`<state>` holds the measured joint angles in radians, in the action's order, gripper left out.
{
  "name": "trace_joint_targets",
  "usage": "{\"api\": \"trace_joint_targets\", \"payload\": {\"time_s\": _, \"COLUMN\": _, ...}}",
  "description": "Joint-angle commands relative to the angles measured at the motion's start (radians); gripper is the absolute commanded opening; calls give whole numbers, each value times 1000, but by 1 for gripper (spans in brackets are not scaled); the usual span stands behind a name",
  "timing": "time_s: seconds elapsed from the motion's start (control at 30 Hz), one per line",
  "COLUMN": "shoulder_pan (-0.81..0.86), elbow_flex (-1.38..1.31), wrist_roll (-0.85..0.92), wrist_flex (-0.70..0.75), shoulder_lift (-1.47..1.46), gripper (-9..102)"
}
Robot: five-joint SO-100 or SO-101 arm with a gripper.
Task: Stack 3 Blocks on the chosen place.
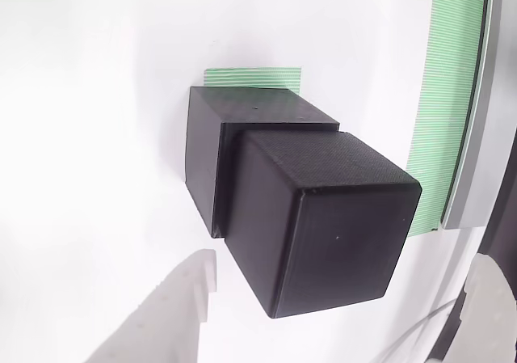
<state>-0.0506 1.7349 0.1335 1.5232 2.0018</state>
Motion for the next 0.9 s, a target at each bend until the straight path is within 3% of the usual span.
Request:
{"api": "trace_joint_targets", "payload": {"time_s": 0.0, "shoulder_pan": 11, "elbow_flex": 74, "wrist_roll": 75, "wrist_flex": 35, "shoulder_lift": 115, "gripper": 37}}
{"api": "trace_joint_targets", "payload": {"time_s": 0.2, "shoulder_pan": 117, "elbow_flex": 146, "wrist_roll": 218, "wrist_flex": 3, "shoulder_lift": 172, "gripper": 33}}
{"api": "trace_joint_targets", "payload": {"time_s": 0.33, "shoulder_pan": 161, "elbow_flex": 198, "wrist_roll": 215, "wrist_flex": -98, "shoulder_lift": 186, "gripper": 13}}
{"api": "trace_joint_targets", "payload": {"time_s": 0.5, "shoulder_pan": 244, "elbow_flex": 179, "wrist_roll": 173, "wrist_flex": -161, "shoulder_lift": 206, "gripper": 0}}
{"api": "trace_joint_targets", "payload": {"time_s": 0.6, "shoulder_pan": 285, "elbow_flex": 167, "wrist_roll": 74, "wrist_flex": -199, "shoulder_lift": 207, "gripper": 0}}
{"api": "trace_joint_targets", "payload": {"time_s": 0.87, "shoulder_pan": 259, "elbow_flex": 103, "wrist_roll": 77, "wrist_flex": -118, "shoulder_lift": 192, "gripper": 0}}
